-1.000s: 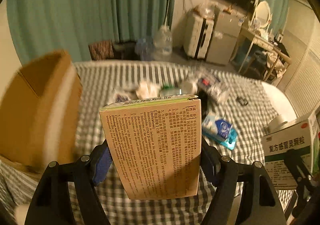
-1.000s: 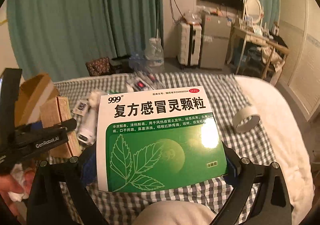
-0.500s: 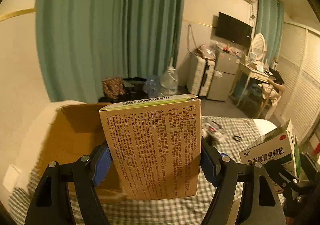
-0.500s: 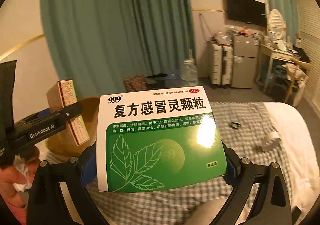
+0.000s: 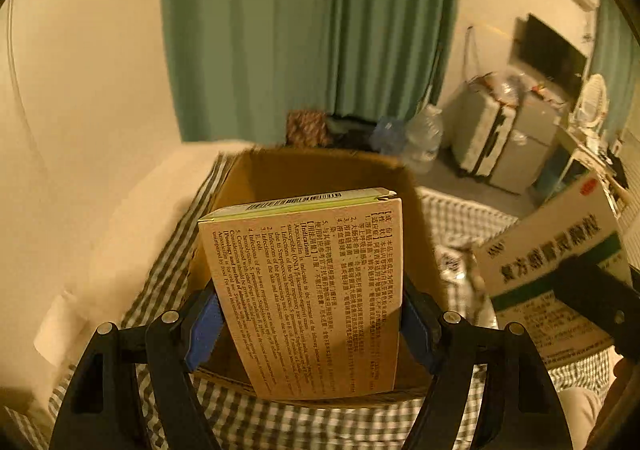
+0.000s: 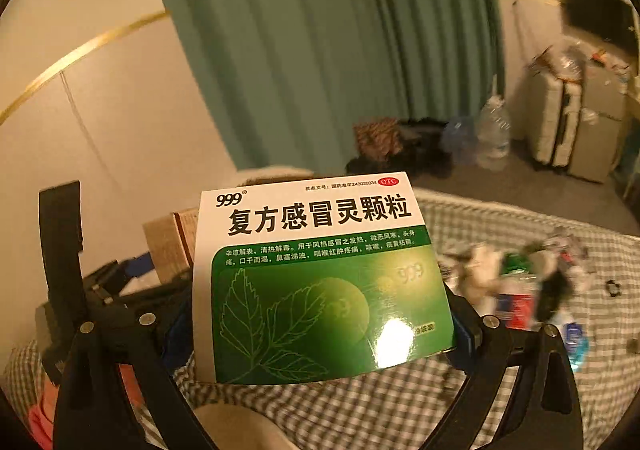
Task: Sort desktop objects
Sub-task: 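Carry both boxes to the cardboard box and release them inside, then grasp the white plug adapter with left tool while right tool grasps blue tissue pack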
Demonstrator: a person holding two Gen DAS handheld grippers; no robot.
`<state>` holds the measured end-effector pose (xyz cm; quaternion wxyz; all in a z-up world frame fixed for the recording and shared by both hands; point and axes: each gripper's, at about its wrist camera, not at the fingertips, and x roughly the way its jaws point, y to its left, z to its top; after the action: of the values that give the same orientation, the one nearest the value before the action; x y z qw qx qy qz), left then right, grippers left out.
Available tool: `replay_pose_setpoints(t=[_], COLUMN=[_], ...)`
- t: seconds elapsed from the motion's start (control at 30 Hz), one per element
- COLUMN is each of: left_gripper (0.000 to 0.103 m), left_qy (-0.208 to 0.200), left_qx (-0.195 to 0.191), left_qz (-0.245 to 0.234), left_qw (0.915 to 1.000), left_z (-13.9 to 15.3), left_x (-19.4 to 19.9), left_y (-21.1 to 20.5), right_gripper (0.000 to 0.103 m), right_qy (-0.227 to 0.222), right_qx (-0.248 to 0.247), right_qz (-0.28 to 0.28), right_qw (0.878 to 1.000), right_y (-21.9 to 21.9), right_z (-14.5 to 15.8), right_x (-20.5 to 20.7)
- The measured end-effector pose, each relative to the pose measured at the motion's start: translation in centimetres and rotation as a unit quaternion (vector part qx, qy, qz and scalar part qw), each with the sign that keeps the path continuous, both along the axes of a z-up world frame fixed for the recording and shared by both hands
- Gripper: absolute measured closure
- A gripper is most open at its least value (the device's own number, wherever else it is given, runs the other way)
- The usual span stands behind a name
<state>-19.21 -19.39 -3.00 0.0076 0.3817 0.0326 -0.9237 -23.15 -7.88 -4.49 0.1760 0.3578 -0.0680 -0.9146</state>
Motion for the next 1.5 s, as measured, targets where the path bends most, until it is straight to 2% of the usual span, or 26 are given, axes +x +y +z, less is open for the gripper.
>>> replay_pose_setpoints(t=[0.2, 0.33, 0.37, 0.43, 0.63, 0.87, 1.03, 1.2, 1.33, 1.4, 1.5], left_gripper=[0.025, 0.022, 0.02, 0.003, 0.002, 0.001, 0.0, 0.0, 0.0, 0.0, 0.0], left_qy=[-0.025, -0.029, -0.03, -0.028, -0.008, 0.028, 0.06, 0.078, 0.072, 0.059, 0.026], left_qx=[0.001, -0.008, -0.019, -0.038, -0.085, -0.092, -0.087, -0.042, 0.0, 0.011, 0.014], left_qz=[0.003, -0.002, -0.003, 0.002, 0.005, -0.007, -0.019, -0.043, -0.061, -0.072, -0.083], left_qw=[0.9997, 0.9995, 0.9994, 0.9989, 0.9963, 0.9954, 0.9942, 0.9951, 0.9955, 0.9956, 0.9961], left_z=[-3.1, -4.3, -4.6, -4.5, -3.6, 0.6, 4.2, 6.9, 6.6, 5.5, 2.7], left_x=[-1.9, -2.1, -2.1, -2.2, -0.8, 2.6, 4.9, 7.5, 8.7, 8.9, 8.3], left_y=[-0.6, -0.5, -0.2, -0.2, 1.1, 3.6, 6.3, 10.4, 13.7, 15.7, 18.4], right_gripper=[0.006, 0.005, 0.005, 0.005, 0.002, 0.002, 0.0, 0.0, 0.0, 0.0, 0.0], right_qy=[-0.046, -0.062, -0.068, -0.076, -0.046, -0.018, 0.018, 0.064, 0.083, 0.079, 0.06], right_qx=[0.001, -0.015, -0.023, -0.031, -0.03, -0.029, -0.039, -0.023, 0.017, 0.035, 0.055], right_qz=[0.014, 0.014, 0.014, 0.011, -0.021, -0.05, -0.079, -0.107, -0.133, -0.145, -0.165], right_qw=[0.999, 0.998, 0.997, 0.997, 0.998, 0.998, 0.996, 0.992, 0.988, 0.986, 0.983], right_y=[-3.2, -4.1, -4.2, -4.7, -3.2, -0.3, 4.1, 9.3, 13.6, 15.6, 18.8], right_z=[-4.0, -5.3, -5.5, -5.2, -3.6, 0.4, 4.1, 7.6, 8.2, 7.3, 4.5], right_x=[-5.7, -7.8, -8.5, -9.1, -8.7, -4.6, 0.1, 5.4, 9.5, 10.9, 11.9])
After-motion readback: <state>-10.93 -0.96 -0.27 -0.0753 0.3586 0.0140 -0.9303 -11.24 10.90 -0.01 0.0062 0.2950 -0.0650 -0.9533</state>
